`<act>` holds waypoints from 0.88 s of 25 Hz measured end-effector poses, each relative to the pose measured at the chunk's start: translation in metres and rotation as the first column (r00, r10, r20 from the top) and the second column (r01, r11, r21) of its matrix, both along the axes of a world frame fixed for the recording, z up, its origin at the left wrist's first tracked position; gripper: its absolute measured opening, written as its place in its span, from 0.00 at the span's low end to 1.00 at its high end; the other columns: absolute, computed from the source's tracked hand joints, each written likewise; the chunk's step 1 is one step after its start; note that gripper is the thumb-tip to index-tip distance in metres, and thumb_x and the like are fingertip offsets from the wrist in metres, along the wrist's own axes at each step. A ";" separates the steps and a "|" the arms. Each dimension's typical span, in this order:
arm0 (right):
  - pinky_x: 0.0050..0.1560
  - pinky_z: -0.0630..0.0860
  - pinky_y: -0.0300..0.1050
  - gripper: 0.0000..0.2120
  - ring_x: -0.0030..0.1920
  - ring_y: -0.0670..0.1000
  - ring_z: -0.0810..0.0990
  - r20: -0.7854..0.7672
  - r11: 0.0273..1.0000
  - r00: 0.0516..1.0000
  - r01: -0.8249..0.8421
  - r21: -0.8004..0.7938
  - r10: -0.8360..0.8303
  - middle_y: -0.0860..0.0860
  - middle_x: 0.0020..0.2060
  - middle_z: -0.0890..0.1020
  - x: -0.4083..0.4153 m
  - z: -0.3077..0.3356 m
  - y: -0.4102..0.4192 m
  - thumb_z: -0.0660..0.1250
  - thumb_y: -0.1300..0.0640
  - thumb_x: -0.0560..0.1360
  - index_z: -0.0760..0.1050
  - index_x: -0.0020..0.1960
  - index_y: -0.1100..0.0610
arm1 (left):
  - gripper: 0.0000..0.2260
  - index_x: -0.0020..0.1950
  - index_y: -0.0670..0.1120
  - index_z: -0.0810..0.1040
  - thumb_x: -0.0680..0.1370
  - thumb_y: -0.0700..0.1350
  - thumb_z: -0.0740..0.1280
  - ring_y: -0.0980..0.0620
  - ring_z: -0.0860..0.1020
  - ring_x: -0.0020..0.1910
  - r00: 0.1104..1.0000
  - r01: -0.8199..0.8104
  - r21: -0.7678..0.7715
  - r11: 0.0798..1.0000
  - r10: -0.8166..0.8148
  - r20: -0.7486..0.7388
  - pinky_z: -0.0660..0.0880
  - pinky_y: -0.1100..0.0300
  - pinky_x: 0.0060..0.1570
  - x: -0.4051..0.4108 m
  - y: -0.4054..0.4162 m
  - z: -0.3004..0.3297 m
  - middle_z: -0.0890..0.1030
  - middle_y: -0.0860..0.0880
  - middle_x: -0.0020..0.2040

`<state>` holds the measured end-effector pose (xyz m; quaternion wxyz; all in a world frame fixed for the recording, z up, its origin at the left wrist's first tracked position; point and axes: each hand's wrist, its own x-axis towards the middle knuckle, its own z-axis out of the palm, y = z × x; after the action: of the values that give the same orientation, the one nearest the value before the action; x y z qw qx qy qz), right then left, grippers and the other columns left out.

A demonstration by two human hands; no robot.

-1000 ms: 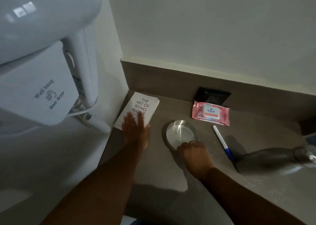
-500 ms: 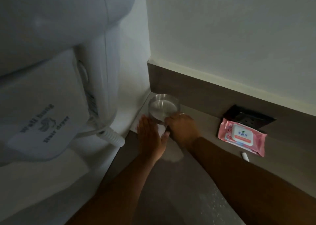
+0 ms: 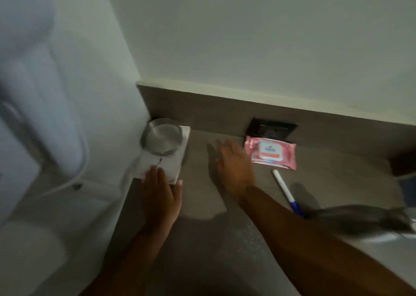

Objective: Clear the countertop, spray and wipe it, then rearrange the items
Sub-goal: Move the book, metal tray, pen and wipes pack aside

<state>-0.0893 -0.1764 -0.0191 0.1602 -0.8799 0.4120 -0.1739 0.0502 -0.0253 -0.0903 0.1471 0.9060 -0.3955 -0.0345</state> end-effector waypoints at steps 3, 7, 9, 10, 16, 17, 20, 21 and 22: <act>0.59 0.73 0.53 0.21 0.61 0.59 0.76 -0.265 0.895 0.898 0.406 0.188 -0.352 0.58 0.64 0.75 -0.084 -0.008 0.006 0.66 0.58 0.75 0.70 0.67 0.57 | 0.22 0.69 0.43 0.71 0.78 0.53 0.60 0.40 0.74 0.64 0.959 0.285 -0.161 0.945 -0.278 0.060 0.69 0.45 0.64 -0.045 -0.036 0.009 0.75 0.40 0.66; 0.57 0.75 0.52 0.20 0.61 0.59 0.75 -0.419 0.791 0.773 0.585 0.180 -0.476 0.58 0.61 0.75 -0.127 -0.023 0.004 0.62 0.61 0.78 0.65 0.69 0.56 | 0.18 0.60 0.42 0.78 0.77 0.54 0.65 0.42 0.79 0.56 0.949 0.235 0.022 0.972 -0.225 -0.220 0.74 0.51 0.54 -0.087 -0.144 0.032 0.81 0.41 0.57; 0.54 0.76 0.53 0.15 0.58 0.60 0.76 -0.454 0.773 0.749 0.608 0.182 -0.483 0.59 0.58 0.76 -0.133 -0.030 0.000 0.60 0.62 0.79 0.67 0.66 0.57 | 0.19 0.51 0.42 0.80 0.77 0.58 0.65 0.43 0.81 0.50 0.926 0.177 0.175 0.969 -0.103 -0.363 0.77 0.53 0.47 -0.098 -0.187 0.031 0.84 0.41 0.52; 0.52 0.76 0.53 0.13 0.57 0.60 0.77 -0.473 0.768 0.738 0.615 0.179 -0.481 0.59 0.57 0.76 -0.133 -0.033 -0.002 0.59 0.62 0.80 0.69 0.64 0.58 | 0.19 0.50 0.42 0.81 0.77 0.58 0.65 0.43 0.82 0.49 0.906 0.183 0.221 0.958 -0.077 -0.417 0.78 0.54 0.46 -0.101 -0.201 0.028 0.84 0.42 0.51; 0.42 0.72 0.48 0.09 0.52 0.59 0.78 -0.381 0.766 0.763 0.616 0.185 -0.522 0.58 0.54 0.77 -0.134 -0.026 0.003 0.59 0.61 0.80 0.72 0.59 0.59 | 0.15 0.55 0.38 0.80 0.80 0.48 0.63 0.41 0.82 0.52 0.781 0.139 0.182 0.973 0.006 -0.625 0.78 0.52 0.49 -0.101 -0.202 0.029 0.83 0.39 0.54; 0.42 0.73 0.49 0.10 0.52 0.59 0.78 -0.340 0.786 0.784 0.594 0.169 -0.519 0.58 0.53 0.77 -0.134 -0.021 0.006 0.59 0.62 0.80 0.72 0.60 0.58 | 0.14 0.54 0.38 0.79 0.81 0.48 0.61 0.41 0.82 0.50 0.727 0.107 0.090 0.990 -0.016 -0.687 0.79 0.50 0.49 -0.095 -0.189 0.035 0.83 0.38 0.53; 0.46 0.76 0.52 0.14 0.52 0.58 0.78 -0.249 0.848 0.853 0.504 0.166 -0.459 0.58 0.54 0.77 -0.121 -0.003 0.008 0.63 0.65 0.77 0.71 0.62 0.58 | 0.09 0.46 0.45 0.75 0.81 0.48 0.61 0.48 0.81 0.37 0.501 -0.121 -0.123 0.985 -0.046 -0.864 0.80 0.53 0.38 -0.064 -0.124 0.059 0.83 0.41 0.46; 0.47 0.76 0.52 0.15 0.51 0.58 0.78 -0.226 0.875 0.882 0.453 0.170 -0.413 0.58 0.54 0.77 -0.110 0.003 0.007 0.64 0.66 0.76 0.72 0.62 0.58 | 0.08 0.46 0.45 0.74 0.81 0.49 0.62 0.50 0.80 0.35 0.471 -0.185 -0.164 0.969 -0.059 -0.880 0.78 0.56 0.34 -0.049 -0.100 0.066 0.83 0.42 0.44; 0.47 0.76 0.53 0.16 0.51 0.59 0.78 -0.213 0.905 0.911 0.390 0.171 -0.352 0.58 0.54 0.77 -0.097 0.008 0.005 0.65 0.67 0.75 0.72 0.61 0.58 | 0.08 0.46 0.46 0.74 0.80 0.49 0.64 0.50 0.79 0.33 0.456 -0.247 -0.198 0.948 -0.067 -0.888 0.77 0.57 0.32 -0.034 -0.077 0.071 0.83 0.43 0.42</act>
<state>-0.1865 -0.1712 -0.0112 0.1789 -0.7751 0.6010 -0.0779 0.0162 -0.1018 -0.0189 0.4677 0.7417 -0.2123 -0.4314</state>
